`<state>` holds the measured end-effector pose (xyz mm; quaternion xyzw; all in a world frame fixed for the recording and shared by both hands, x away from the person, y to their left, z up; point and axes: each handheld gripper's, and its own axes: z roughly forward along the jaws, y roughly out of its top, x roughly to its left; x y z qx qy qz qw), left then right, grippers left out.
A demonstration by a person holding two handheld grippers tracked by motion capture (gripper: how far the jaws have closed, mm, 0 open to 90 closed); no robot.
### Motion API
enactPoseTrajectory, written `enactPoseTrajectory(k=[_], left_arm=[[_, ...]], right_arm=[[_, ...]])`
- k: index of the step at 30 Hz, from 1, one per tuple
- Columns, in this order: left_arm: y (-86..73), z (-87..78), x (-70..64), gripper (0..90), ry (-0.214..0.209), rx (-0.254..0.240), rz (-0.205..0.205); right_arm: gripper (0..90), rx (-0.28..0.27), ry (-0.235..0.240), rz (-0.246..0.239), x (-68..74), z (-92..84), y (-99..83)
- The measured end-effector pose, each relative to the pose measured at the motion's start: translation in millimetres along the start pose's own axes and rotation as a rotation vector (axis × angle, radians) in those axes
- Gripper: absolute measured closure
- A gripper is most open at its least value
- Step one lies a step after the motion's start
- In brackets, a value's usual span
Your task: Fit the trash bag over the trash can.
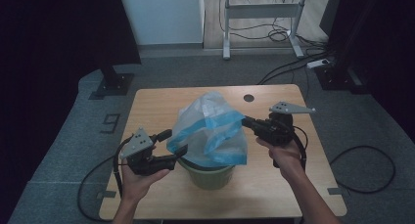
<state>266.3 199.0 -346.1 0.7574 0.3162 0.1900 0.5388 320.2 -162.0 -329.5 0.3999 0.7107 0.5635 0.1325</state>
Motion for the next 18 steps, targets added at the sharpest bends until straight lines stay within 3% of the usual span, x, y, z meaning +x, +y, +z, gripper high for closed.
enactPoseTrajectory(k=[3,6,10,15,18], left_arm=[[-4.4,2.0,5.4,24.1,0.042,0.016,-0.01],[-8.8,4.6,11.9,22.4,0.058,0.027,-0.034],[-11.1,7.7,17.6,22.9,0.04,0.042,-0.055],[-9.9,11.9,14.3,58.2,0.02,0.041,-0.021],[-8.5,10.3,21.1,83.7,-0.049,0.038,-0.041]], right_arm=[[89.4,-0.002,0.006,0.009,-0.9,-0.9,0.6],[89.4,-0.003,0.004,0.01,-2.4,-2.9,0.8],[89.4,-0.006,0.012,0.015,-3.7,-6.1,1.0],[89.4,-0.007,0.016,0.016,-2.8,-6.0,0.8],[89.4,-0.005,0.01,0.014,-4.2,-7.0,0.8]])
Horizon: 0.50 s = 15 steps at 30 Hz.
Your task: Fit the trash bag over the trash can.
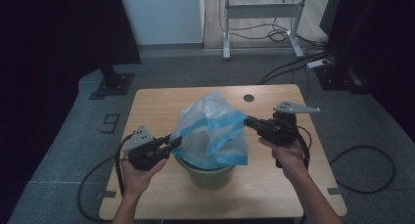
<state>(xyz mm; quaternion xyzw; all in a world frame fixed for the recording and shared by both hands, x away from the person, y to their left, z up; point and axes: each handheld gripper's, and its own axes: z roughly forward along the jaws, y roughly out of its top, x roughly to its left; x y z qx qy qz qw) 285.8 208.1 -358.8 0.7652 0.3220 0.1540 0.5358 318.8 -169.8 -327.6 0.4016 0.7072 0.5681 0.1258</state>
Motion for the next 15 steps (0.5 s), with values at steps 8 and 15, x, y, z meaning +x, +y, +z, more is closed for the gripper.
enactPoseTrajectory(k=[8,15], left_arm=[[2.6,-12.4,29.6,90.0,-0.078,-0.017,-0.068],[8.8,-15.6,47.5,90.0,-0.146,0.022,-0.086]], right_arm=[[89.4,0.008,-0.035,0.033,-23.2,-11.3,-3.7],[89.4,0.056,-0.002,0.029,-35.1,-13.2,-6.1]])
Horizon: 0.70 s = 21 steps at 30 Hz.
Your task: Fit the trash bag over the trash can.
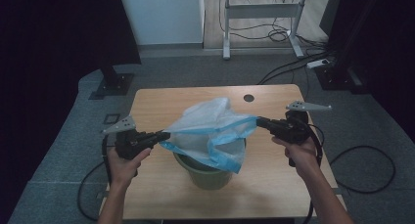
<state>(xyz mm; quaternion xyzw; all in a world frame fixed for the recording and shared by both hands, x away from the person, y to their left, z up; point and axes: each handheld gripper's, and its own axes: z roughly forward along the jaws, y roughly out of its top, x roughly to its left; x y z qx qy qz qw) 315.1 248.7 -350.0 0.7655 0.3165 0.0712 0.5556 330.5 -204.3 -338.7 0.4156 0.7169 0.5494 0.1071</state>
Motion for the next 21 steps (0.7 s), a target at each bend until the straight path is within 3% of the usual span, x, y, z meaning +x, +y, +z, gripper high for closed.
enactPoseTrajectory(k=[3,6,8,10,12,14,17,21], left_arm=[[7.2,-3.1,4.7,90.0,-0.039,-0.017,-0.015],[9.9,2.6,6.9,90.0,-0.04,-0.004,-0.024],[7.9,8.1,7.7,90.0,-0.04,-0.002,-0.037],[5.3,13.1,8.0,90.0,-0.035,0.003,-0.047],[2.3,17.7,8.6,90.0,-0.026,0.005,-0.064],[-0.3,20.0,10.1,90.0,-0.015,0.004,-0.079],[-2.6,20.8,10.9,90.0,-0.012,-0.006,-0.092],[-3.0,20.9,9.1,90.0,-0.016,-0.012,-0.095]], right_arm=[[89.3,-0.007,0.028,-0.02,0.8,-3.2,2.4],[88.9,-0.031,0.029,-0.019,1.6,-0.3,4.2],[78.9,-0.039,0.021,-0.021,2.4,4.1,3.3],[60.7,-0.057,0.005,-0.027,4.6,11.3,0.4],[46.7,-0.064,-0.057,-0.003,8.3,16.2,-2.6],[39.5,-0.09,-0.086,0.025,11.8,14.4,-6.4],[36.6,-0.125,-0.107,0.035,18.2,3.6,-13.5],[36.7,-0.12,-0.063,0.022,31.2,-8.4,-25.5]])
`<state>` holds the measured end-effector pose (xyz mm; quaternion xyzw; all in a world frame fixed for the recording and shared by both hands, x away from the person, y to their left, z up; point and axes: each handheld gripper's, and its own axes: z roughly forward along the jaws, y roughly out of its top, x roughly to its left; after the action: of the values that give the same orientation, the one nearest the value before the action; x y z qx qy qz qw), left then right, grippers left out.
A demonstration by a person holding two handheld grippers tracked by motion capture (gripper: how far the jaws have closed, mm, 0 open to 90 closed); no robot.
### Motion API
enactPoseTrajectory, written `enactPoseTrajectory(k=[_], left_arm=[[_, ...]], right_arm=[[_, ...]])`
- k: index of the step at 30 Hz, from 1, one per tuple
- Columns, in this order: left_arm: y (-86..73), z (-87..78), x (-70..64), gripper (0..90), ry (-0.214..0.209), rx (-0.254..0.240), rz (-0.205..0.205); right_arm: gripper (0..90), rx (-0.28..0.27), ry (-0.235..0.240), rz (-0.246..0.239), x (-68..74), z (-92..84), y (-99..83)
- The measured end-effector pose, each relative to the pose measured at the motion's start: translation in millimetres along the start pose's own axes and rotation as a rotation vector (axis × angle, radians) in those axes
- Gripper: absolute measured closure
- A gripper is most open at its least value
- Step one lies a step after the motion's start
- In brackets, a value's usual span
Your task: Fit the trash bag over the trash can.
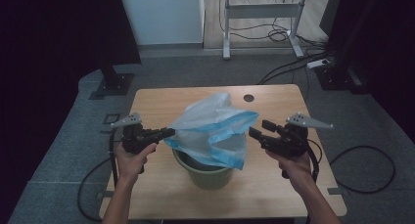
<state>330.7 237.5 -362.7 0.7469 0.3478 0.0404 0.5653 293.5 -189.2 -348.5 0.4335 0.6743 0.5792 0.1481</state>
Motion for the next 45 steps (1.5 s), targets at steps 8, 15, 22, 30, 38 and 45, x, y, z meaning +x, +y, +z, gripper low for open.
enactPoseTrajectory(k=[8,15,22,30,38,45], left_arm=[[2.4,2.6,-7.5,90.0,-0.007,-0.002,0.005],[3.5,3.0,-12.4,90.0,-0.012,-0.007,0.012],[3.7,2.5,-14.5,90.0,-0.013,-0.015,0.01],[4.5,1.0,-16.2,90.0,-0.018,-0.017,0.011],[3.7,-16.9,-13.8,90.0,-0.037,-0.011,0.01],[2.0,-31.7,-9.9,90.0,-0.055,-0.018,-0.005]], right_arm=[[35.2,0.059,0.12,-0.052,40.0,8.0,-23.3],[34.9,0.082,0.164,-0.085,60.1,29.7,-25.4],[34.9,0.107,0.174,-0.11,76.0,45.6,-24.0],[61.8,0.145,0.116,-0.149,84.9,65.6,-26.6],[89.0,0.141,0.126,-0.175,68.2,43.0,-18.4],[89.0,0.078,0.155,-0.102,38.5,-0.2,0.4]])
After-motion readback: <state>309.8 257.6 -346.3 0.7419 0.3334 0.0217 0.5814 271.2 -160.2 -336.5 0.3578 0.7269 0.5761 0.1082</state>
